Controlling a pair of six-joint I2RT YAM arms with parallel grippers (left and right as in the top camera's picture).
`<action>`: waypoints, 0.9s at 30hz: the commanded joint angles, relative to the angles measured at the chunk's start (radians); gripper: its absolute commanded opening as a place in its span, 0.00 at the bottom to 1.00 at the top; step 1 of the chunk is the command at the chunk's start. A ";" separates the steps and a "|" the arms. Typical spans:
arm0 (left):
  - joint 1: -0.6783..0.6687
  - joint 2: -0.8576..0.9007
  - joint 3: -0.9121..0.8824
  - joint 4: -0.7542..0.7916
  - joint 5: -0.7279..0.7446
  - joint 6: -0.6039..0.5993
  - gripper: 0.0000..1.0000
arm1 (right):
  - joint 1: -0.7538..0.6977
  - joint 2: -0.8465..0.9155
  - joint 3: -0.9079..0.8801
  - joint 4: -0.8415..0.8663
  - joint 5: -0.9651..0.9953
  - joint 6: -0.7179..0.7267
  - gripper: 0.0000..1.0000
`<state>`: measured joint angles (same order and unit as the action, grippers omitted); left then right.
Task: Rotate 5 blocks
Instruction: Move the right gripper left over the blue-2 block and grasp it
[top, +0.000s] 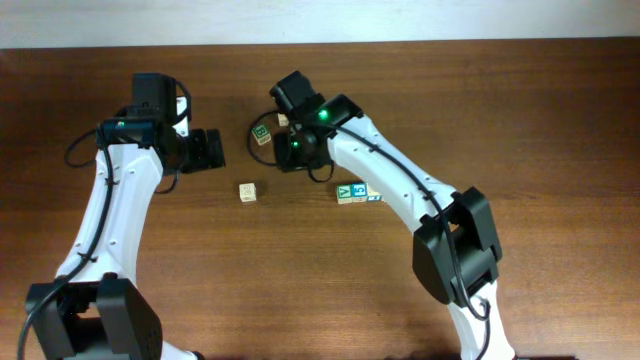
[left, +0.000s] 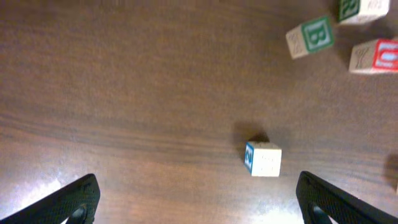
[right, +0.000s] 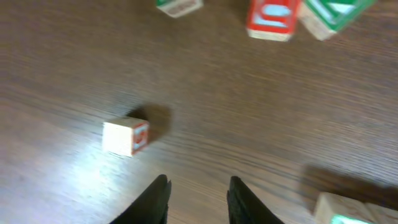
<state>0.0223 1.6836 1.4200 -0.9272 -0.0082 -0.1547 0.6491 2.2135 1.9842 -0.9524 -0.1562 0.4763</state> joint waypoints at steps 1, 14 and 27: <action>0.003 0.004 0.023 0.020 0.001 -0.010 0.99 | 0.056 -0.003 0.021 0.041 -0.006 0.039 0.34; 0.187 0.001 0.265 -0.130 -0.001 -0.069 0.99 | 0.156 0.070 0.021 0.199 0.022 0.138 0.52; 0.204 0.001 0.265 -0.141 -0.071 -0.159 0.99 | 0.169 0.180 0.021 0.248 0.080 0.157 0.54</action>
<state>0.2211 1.6871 1.6684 -1.0660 -0.0639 -0.2966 0.8131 2.3650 1.9862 -0.7158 -0.1032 0.6266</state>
